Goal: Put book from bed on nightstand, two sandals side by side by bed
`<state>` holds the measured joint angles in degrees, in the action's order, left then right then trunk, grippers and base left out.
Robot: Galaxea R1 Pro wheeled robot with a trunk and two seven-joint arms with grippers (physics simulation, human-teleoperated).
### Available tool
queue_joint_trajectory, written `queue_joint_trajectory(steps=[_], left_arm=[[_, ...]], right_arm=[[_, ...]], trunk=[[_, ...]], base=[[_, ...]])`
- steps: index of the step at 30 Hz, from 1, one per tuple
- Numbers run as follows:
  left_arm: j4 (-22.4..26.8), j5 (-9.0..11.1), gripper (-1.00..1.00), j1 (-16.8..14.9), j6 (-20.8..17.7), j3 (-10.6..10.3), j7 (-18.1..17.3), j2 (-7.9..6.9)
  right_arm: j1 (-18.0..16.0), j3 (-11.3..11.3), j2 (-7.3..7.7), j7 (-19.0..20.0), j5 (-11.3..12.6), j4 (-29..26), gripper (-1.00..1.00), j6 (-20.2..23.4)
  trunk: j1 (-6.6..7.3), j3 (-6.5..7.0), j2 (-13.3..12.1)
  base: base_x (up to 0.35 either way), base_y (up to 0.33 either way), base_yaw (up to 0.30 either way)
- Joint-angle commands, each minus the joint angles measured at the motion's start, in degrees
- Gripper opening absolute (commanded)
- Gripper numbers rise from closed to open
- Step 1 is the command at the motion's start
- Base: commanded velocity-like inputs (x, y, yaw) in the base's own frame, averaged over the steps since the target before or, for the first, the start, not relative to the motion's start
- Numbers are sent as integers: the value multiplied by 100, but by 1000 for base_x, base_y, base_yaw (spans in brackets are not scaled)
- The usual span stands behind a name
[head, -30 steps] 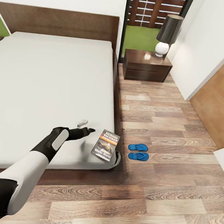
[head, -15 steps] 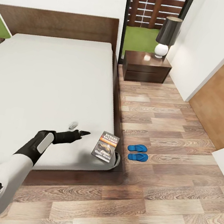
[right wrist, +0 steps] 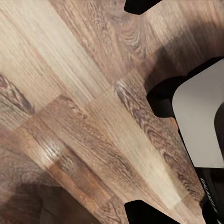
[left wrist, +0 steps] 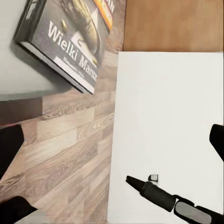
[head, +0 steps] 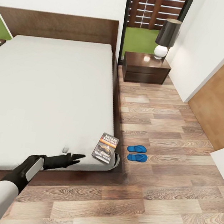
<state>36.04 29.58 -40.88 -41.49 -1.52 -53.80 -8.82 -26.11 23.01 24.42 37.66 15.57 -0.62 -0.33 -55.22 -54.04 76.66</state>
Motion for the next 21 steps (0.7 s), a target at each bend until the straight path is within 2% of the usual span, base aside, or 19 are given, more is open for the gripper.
queue_joint_trajectory(steps=[1,4,5,8,11,16,18,20,21], left_arm=[[4,43,100,48,-32,-57,-51,-5],[10,23,100,257,-5,-304,-271,-5],[4,11,100,407,50,-497,-350,-6],[-8,-24,100,599,236,-710,-386,-6],[-40,-132,100,801,534,-822,-395,-10],[-332,-391,100,1072,1002,-860,-398,-24],[-809,-573,100,1156,1499,-865,-405,-45],[-1243,-656,100,1184,1934,-866,-408,-51],[-1682,-699,100,1199,2416,-862,-410,-55]], right_arm=[[-3,-25,2,22,51,9,100,-3],[0,-25,3,22,51,9,100,-2],[-1,-25,5,22,51,9,100,-2],[0,-25,3,22,51,5,100,-2],[-2,-25,2,22,51,6,100,-2],[0,-25,3,22,51,2,100,-2],[1,-25,3,22,51,3,100,-2],[-1,-25,3,22,51,6,100,-2],[-1,-25,2,25,51,3,100,1]], trunk=[[23,16,-40],[89,70,-160],[110,88,-200],[176,142,-320],[242,195,-441],[352,285,-641],[396,321,-721],[440,357,-802],[462,375,-842]], base=[[0,0,0],[0,0,0],[0,0,0],[0,0,0],[0,0,0],[0,0,0],[0,0,0],[0,0,0],[0,0,0]])
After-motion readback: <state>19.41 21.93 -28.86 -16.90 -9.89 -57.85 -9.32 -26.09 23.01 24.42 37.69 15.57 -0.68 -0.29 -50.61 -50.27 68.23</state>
